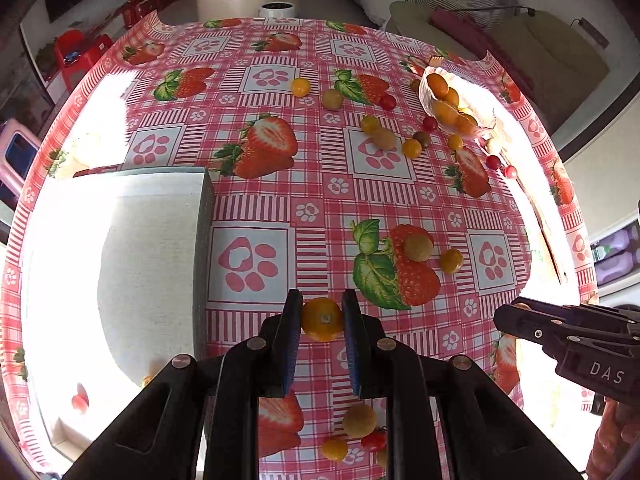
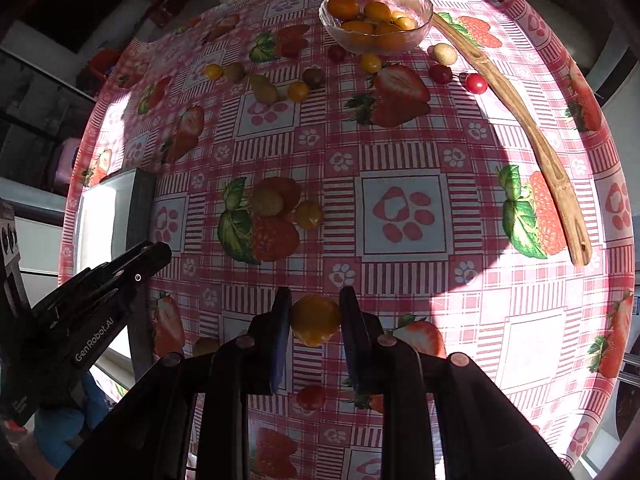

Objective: Organize fruits
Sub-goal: 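Carry both held tomatoes over the white tray with both grippers, then open both grippers to drop the tomatoes into the tray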

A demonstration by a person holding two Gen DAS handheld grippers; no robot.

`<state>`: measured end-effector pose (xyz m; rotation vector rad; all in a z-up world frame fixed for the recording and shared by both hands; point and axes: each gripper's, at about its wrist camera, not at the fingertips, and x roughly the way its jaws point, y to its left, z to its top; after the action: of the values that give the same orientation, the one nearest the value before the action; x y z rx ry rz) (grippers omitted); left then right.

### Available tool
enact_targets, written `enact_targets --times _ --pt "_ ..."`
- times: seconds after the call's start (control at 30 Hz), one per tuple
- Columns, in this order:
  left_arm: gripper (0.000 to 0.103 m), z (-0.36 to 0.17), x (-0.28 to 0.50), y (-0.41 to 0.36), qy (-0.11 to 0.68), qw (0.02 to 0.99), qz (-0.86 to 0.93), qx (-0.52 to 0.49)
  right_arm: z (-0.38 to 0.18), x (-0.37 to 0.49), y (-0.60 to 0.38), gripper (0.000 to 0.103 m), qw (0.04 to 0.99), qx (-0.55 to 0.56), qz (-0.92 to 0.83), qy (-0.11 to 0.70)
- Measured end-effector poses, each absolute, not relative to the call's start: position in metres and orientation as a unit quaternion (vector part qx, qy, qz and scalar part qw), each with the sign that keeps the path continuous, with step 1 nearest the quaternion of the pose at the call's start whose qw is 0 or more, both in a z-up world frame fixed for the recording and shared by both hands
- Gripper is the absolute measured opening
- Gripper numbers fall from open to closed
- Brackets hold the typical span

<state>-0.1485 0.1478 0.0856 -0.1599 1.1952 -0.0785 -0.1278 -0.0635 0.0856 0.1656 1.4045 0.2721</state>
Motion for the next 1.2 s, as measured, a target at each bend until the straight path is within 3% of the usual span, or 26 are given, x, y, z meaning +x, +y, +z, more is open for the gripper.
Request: enact_targets --times 0.6,1.2 --pt "0.021 0.067 -0.174 0.314 0.566 0.814 0.090 -0.093 0.079 -0.097 0.142 0.027 0.726 -0.006 0.245 0.643" --pt "0.022 0.031 -0.181 0.344 0.594 0.791 0.111 -0.094 0.025 -0.075 0.228 0.028 0.691 -0.052 0.240 0.680"
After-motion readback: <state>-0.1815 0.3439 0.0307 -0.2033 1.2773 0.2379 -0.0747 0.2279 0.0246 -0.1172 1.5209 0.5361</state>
